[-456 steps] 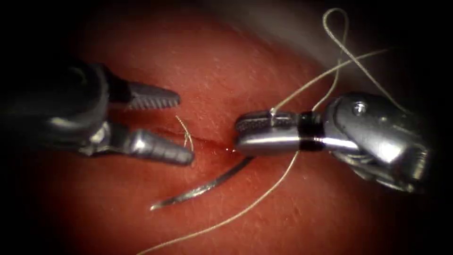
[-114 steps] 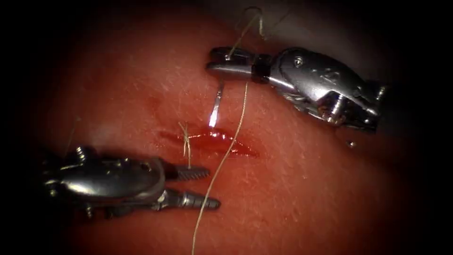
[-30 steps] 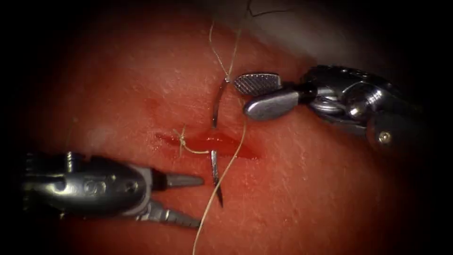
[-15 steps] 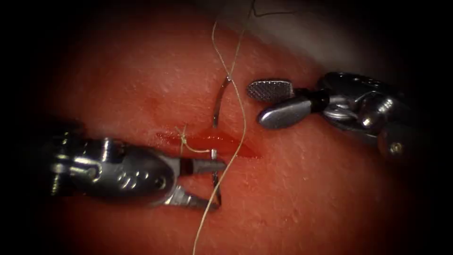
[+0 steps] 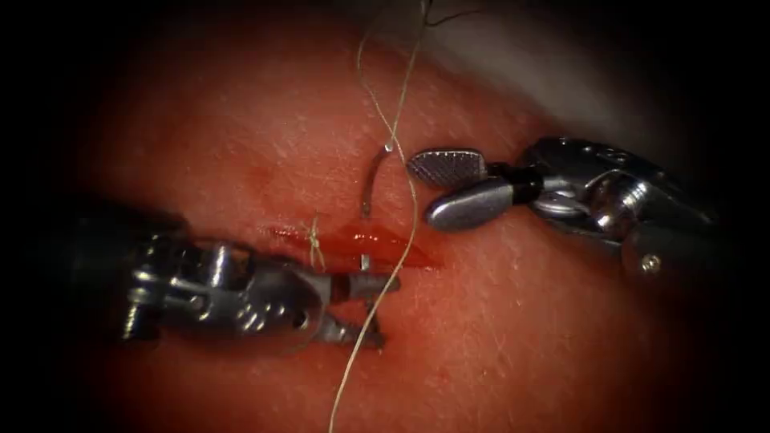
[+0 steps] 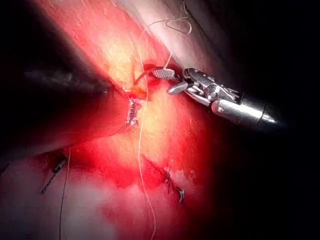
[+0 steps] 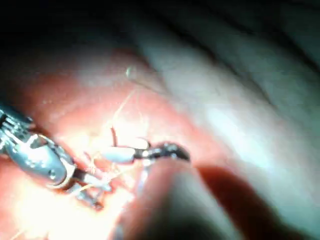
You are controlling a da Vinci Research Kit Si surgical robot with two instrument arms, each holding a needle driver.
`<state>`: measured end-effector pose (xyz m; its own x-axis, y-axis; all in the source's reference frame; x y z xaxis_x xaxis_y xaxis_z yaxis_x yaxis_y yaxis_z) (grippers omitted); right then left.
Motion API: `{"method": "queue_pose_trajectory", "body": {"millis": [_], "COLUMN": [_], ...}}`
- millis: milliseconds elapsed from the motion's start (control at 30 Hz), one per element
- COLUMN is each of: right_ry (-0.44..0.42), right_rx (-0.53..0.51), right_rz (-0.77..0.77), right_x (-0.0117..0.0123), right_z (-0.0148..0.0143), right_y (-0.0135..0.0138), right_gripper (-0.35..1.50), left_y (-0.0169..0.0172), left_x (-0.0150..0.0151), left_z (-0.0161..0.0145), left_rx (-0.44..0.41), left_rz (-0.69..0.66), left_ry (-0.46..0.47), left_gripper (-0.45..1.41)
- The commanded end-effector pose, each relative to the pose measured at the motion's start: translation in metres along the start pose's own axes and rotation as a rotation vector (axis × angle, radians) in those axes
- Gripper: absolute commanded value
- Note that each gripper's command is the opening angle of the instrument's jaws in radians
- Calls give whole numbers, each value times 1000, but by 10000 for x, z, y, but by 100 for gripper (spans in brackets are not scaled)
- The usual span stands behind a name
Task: Wound Closure
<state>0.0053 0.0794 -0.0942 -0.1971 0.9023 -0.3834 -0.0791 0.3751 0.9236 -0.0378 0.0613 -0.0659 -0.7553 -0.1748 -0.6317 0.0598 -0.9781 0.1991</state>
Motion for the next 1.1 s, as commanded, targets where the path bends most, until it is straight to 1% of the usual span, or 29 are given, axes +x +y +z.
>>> {"method": "queue_pose_trajectory", "body": {"millis": [33,67,133,267,333,467,500,533,567,633,667,700,733,867,900,933,1000,1067,1100], "right_ry": [3,5,8,10,10,10,10,10,10,9,8,8,8,5,4,2,3,-16,-40], "right_rx": [-1,-3,-7,-9,-9,-9,-9,-8,-8,-7,-6,-6,-5,-1,0,2,2,26,38], "right_rz": [1,6,12,12,18,18,18,18,18,18,18,24,25,26,27,29,31,37,8], "right_x": [0,0,-1,-1,-1,-1,-1,-2,-3,-4,-4,-5,-4,-3,-2,-1,0,4,6], "right_z": [6,6,6,6,6,6,6,6,5,4,4,3,2,-3,-5,-8,-10,-10,-6], "right_y": [6,6,6,7,7,7,6,6,5,2,2,1,1,0,-1,-3,-5,-13,-21], "right_gripper": [130,130,128,126,126,123,123,123,121,113,108,105,98,94,93,91,88,83,76], "left_y": [2,-1,-4,-2,-2,-4,-7,-9,-13,-15,-14,-13,-10,-4,-2,4,11,14,15], "left_x": [0,-1,-4,-7,-5,11,19,22,29,38,41,42,46,46,45,43,40,37,36], "left_z": [4,2,-2,-7,-10,-21,-27,-30,-38,-52,-56,-58,-65,-71,-72,-77,-81,-86,-87], "left_rx": [4,29,40,57,52,15,-12,-24,-58,-135,-165,-181,-241,-318,-344,-401,-445,-488,-501], "left_rz": [-1,2,9,-5,-36,-101,-155,-183,-259,-388,-433,-451,-529,-624,-658,-709,-739,-755,-749], "left_ry": [-4,-11,-22,-27,-14,55,86,104,144,209,231,250,296,310,312,317,320,325,332], "left_gripper": [1,-11,-35,-35,-35,-35,-35,-35,-35,-35,-35,-35,-35,-35,-35,-35,-35,-35,-35]}}
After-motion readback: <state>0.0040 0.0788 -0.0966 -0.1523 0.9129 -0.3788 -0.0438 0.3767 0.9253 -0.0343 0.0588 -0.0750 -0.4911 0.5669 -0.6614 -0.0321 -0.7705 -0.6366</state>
